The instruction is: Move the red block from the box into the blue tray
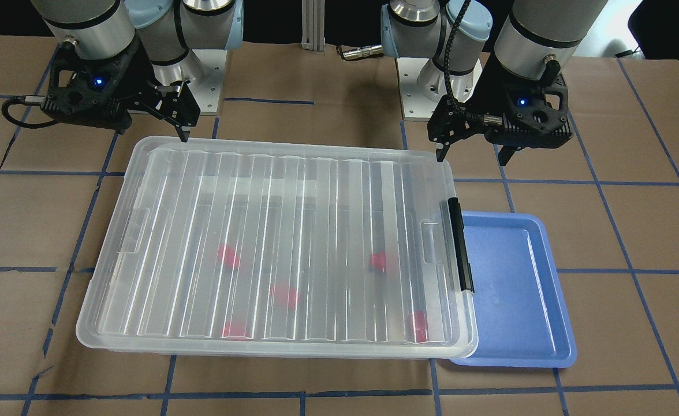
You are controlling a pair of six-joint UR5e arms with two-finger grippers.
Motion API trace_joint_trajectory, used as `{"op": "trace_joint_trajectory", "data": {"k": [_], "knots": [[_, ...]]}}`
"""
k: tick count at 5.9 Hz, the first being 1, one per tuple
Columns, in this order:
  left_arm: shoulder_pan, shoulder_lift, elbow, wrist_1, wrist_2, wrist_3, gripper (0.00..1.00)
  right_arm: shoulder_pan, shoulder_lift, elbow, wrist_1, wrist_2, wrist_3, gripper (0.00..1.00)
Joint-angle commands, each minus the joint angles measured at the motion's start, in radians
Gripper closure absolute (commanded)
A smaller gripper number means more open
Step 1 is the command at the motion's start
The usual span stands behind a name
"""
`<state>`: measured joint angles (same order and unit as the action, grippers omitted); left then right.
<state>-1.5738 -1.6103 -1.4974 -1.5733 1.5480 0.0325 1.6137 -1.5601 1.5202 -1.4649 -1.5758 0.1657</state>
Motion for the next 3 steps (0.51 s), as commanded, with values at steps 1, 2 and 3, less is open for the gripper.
{"op": "trace_joint_trajectory", "data": {"k": [1,2,3], "knots": [[0.000,0.010,-0.004,0.001,0.004,-0.011,0.01,0.000,-0.001,0.000,0.000,0.000,0.000,0.00],[0.000,0.010,0.000,-0.001,0.006,-0.011,0.01,0.000,-0.001,0.000,0.000,-0.001,0.000,0.00],[0.003,0.012,0.003,-0.001,0.009,-0.009,0.01,0.000,-0.001,0.000,0.000,-0.001,0.000,0.00]]}}
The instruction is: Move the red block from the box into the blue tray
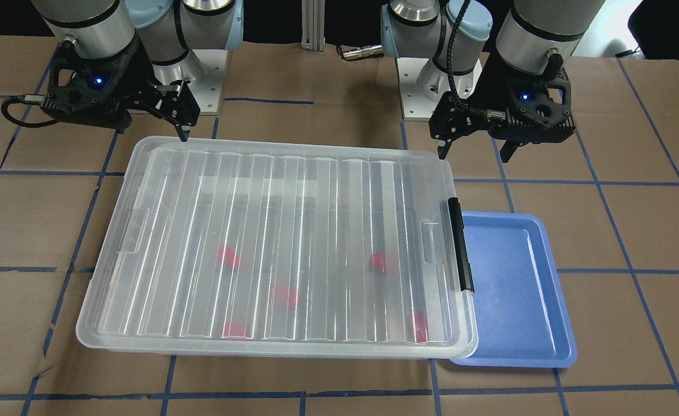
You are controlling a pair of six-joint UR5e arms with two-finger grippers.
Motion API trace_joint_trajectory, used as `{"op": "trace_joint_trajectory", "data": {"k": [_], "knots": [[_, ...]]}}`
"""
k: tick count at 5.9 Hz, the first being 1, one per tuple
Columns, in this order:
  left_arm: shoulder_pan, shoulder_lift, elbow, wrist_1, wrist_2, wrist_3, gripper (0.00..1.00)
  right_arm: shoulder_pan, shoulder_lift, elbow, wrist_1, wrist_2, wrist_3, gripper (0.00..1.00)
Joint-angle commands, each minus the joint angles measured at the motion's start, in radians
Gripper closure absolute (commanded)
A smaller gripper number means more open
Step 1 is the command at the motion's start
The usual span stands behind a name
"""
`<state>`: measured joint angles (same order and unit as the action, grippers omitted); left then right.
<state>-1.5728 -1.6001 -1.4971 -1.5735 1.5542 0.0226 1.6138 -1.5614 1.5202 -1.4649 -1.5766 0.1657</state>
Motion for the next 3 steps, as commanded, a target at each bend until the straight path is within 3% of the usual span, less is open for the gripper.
{"op": "trace_joint_trajectory", "data": {"k": [1,3], "knots": [[-0.001,0.002,0.012,-0.009,0.003,-0.001,0.01,-0.005,0.003,0.000,-0.006,0.001,-0.005,0.00],[0.011,0.022,-0.005,-0.019,0.001,0.010,0.01,-0.119,0.007,0.002,-0.024,0.001,-0.104,0.00]]}}
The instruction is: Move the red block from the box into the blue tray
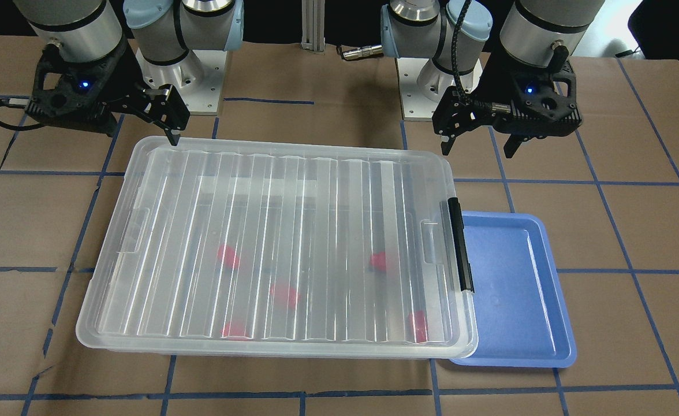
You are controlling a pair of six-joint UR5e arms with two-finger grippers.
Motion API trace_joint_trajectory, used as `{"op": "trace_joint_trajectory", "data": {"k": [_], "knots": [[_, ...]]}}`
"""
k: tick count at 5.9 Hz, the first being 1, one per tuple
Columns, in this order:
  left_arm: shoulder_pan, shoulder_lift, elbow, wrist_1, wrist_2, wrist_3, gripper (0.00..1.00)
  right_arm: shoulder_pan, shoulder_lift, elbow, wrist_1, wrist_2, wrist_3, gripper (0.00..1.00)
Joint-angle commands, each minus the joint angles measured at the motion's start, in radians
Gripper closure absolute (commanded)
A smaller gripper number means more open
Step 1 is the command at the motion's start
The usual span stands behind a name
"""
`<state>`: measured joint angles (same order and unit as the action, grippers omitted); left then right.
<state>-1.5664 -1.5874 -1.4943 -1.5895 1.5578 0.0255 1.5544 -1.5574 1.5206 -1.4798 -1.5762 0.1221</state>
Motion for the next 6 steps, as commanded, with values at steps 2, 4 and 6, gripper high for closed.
{"op": "trace_joint_trajectory", "data": {"k": [2,4,6], "knots": [[0.006,0.006,0.006,-0.004,0.004,0.014,0.01,-0.179,0.069,0.007,-0.054,0.002,-0.145,0.00],[0.012,-0.005,0.029,-0.003,-0.001,0.014,0.01,-0.198,0.102,0.163,-0.266,0.001,-0.145,0.00],[0.012,-0.006,0.031,-0.004,0.002,0.014,0.01,-0.198,0.086,0.329,-0.431,0.002,-0.156,0.00]]}}
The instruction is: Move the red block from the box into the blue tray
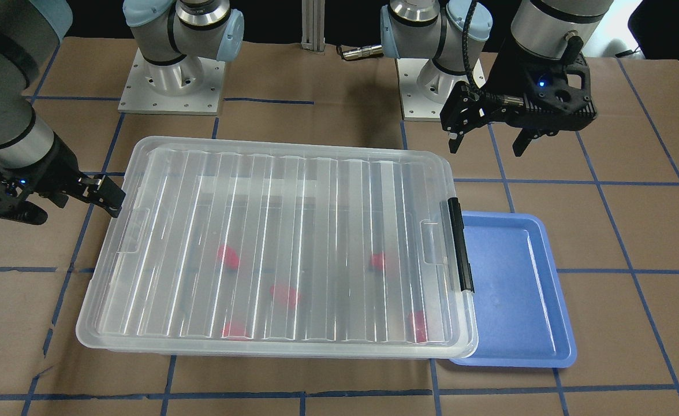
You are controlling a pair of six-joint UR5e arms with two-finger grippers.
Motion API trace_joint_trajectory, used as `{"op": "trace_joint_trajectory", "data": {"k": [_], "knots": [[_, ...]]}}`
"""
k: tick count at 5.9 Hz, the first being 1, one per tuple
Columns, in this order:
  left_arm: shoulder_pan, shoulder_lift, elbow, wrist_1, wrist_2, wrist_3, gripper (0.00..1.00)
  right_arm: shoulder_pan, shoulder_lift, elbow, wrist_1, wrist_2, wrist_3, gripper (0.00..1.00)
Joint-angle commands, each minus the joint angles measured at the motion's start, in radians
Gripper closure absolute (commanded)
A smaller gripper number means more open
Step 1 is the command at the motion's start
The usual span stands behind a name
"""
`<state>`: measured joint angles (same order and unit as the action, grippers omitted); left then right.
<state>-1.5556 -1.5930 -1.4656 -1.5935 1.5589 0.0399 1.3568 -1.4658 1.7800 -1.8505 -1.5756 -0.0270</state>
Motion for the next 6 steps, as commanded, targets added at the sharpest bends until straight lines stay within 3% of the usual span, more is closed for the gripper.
{"op": "trace_joint_trajectory", "data": {"k": [1,6], "knots": [[0.011,-0.007,0.004,0.001,-0.002,0.000,0.01,0.001,-0.014,0.073,-0.058,0.003,-0.008,0.00],[0.015,0.004,0.005,-0.048,0.013,0.002,0.01,-0.037,-0.015,0.072,-0.105,-0.011,-0.242,0.00]]}}
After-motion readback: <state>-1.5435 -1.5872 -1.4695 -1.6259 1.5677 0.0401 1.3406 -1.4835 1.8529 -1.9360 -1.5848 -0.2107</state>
